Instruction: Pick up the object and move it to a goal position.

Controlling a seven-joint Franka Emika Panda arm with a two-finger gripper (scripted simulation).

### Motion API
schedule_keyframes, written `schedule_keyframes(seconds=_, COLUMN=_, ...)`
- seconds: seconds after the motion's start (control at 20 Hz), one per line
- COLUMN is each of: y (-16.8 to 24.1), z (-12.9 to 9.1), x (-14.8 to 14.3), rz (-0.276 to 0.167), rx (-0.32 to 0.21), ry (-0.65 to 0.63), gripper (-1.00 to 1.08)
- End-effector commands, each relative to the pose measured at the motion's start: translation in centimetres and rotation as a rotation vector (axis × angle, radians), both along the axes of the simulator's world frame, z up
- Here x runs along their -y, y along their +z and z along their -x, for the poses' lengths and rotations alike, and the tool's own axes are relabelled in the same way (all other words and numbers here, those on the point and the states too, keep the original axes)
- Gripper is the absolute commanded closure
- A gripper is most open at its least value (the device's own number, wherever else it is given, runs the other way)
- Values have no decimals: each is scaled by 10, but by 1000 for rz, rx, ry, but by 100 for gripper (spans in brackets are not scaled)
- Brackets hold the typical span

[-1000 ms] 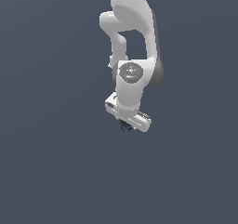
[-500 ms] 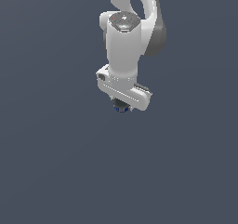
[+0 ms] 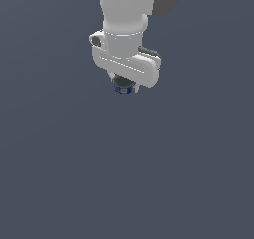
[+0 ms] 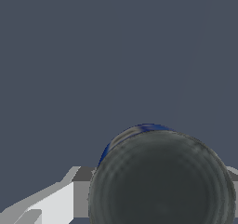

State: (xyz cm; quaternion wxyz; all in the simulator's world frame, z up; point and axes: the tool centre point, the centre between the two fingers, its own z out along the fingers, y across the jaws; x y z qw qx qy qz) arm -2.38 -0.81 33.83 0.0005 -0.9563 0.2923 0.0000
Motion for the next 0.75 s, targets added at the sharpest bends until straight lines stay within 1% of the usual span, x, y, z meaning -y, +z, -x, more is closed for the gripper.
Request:
schedule_keyframes(seconds=0.0, y=22, z=4, x=4, rz=0, rx=-1, ry=0, gripper=108)
schedule_keyframes(seconds=0.35, y=60, z=10, x=11, rz=1, rx=0, ry=0, gripper=108)
schedule_keyframes(seconds=0.7, y=71, z=10, x=13, rz=1, rx=0, ry=1, gripper=108)
